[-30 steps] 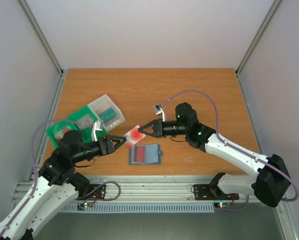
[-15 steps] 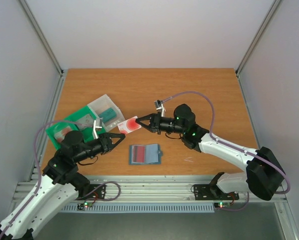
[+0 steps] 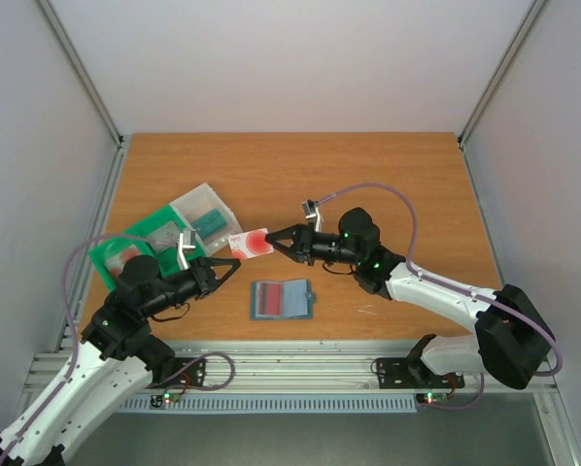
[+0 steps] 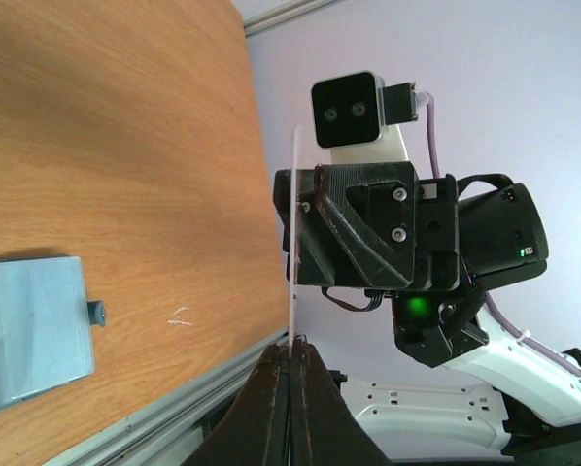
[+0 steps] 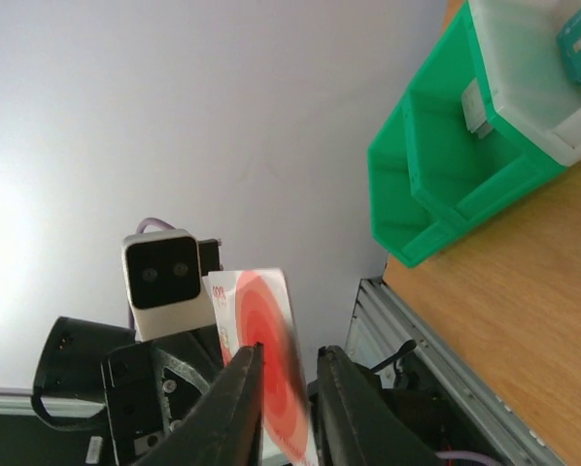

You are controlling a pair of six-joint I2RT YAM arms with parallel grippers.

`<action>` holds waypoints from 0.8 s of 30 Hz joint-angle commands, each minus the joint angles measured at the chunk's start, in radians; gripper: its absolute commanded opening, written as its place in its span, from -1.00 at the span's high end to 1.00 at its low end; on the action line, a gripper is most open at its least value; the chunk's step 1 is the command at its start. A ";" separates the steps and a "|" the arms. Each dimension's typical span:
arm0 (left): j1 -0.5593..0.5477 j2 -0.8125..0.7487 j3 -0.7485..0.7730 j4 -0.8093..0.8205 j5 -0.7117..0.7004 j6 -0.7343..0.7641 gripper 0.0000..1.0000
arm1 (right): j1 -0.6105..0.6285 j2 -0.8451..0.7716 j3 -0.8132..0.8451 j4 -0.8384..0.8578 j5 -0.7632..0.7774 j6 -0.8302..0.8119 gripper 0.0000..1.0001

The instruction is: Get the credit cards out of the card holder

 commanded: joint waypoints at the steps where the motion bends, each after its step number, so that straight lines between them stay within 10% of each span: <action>1: -0.002 -0.018 0.015 -0.022 -0.034 0.058 0.99 | -0.003 -0.029 -0.025 -0.001 0.003 -0.027 0.51; 12: -0.002 0.116 0.205 -0.482 -0.233 0.292 0.99 | -0.005 -0.175 -0.047 -0.283 0.035 -0.203 -0.94; 24: 0.141 0.289 0.383 -0.684 -0.317 0.431 0.99 | -0.005 -0.236 -0.079 -0.377 0.008 -0.254 -0.97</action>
